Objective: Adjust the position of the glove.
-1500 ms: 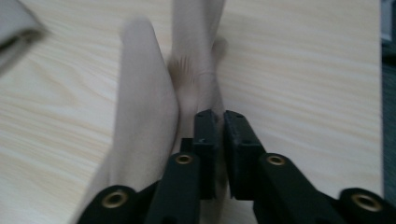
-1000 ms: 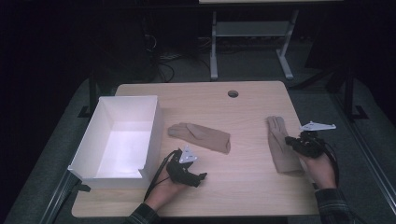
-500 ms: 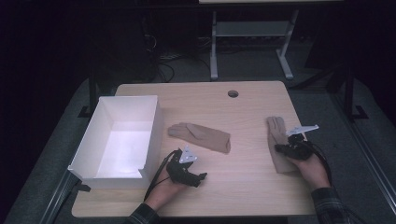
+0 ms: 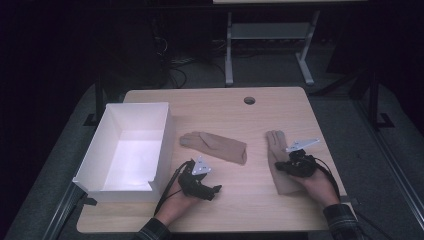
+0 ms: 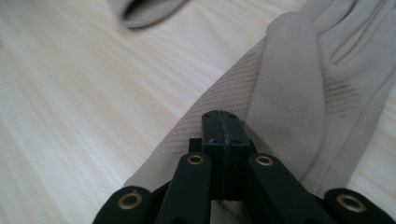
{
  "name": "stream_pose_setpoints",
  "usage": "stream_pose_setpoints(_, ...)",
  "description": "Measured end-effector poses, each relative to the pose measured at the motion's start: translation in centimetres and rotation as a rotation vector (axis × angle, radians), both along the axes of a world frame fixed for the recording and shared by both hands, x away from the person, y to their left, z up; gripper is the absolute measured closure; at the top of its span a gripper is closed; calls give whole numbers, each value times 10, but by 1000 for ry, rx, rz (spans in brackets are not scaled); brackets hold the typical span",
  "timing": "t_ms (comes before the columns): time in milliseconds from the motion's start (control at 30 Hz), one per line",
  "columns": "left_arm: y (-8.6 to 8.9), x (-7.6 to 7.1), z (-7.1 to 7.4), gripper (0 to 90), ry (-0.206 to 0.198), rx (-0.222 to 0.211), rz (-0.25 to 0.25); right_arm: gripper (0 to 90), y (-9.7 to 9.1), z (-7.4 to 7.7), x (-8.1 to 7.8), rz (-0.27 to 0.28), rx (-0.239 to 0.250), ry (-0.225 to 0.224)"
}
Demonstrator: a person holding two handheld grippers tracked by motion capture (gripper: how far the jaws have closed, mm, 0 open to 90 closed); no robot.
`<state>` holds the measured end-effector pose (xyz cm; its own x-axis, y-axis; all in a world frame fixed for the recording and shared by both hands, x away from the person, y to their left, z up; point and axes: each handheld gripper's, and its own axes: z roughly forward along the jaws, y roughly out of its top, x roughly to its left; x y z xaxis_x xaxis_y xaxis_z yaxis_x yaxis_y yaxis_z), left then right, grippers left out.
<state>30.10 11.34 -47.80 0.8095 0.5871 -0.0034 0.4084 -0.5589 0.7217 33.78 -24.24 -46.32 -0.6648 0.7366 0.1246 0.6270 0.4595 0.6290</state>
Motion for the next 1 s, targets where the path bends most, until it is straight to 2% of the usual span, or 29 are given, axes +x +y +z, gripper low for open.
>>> stream_pose_setpoints(200,0,0,0,131,-7,5,-4,900,25,1,-10,35,-4,7)
stream_pose_setpoints(300,0,0,0,131,-3,3,-3,900,43,2,-17,91,-9,12)
stream_pose_setpoints(333,0,0,0,131,-3,6,-5,900,43,2,-17,91,-9,12)
stream_pose_setpoints(400,1,0,0,131,-3,8,-7,900,51,4,-22,115,-21,-12)
stream_pose_setpoints(500,0,0,0,131,-2,5,-8,900,50,9,-23,109,-16,-35)
stream_pose_setpoints(567,0,0,0,132,-2,-3,-6,900,38,14,-21,75,-10,-59)
stream_pose_setpoints(700,-1,-1,0,131,-3,-7,-3,900,26,12,-18,42,-28,-68)
stream_pose_setpoints(833,0,-1,0,131,2,-2,-3,900,17,6,-14,22,-45,-40)
stream_pose_setpoints(1000,0,0,0,131,-5,-1,-5,900,16,3,-20,45,-47,-12)
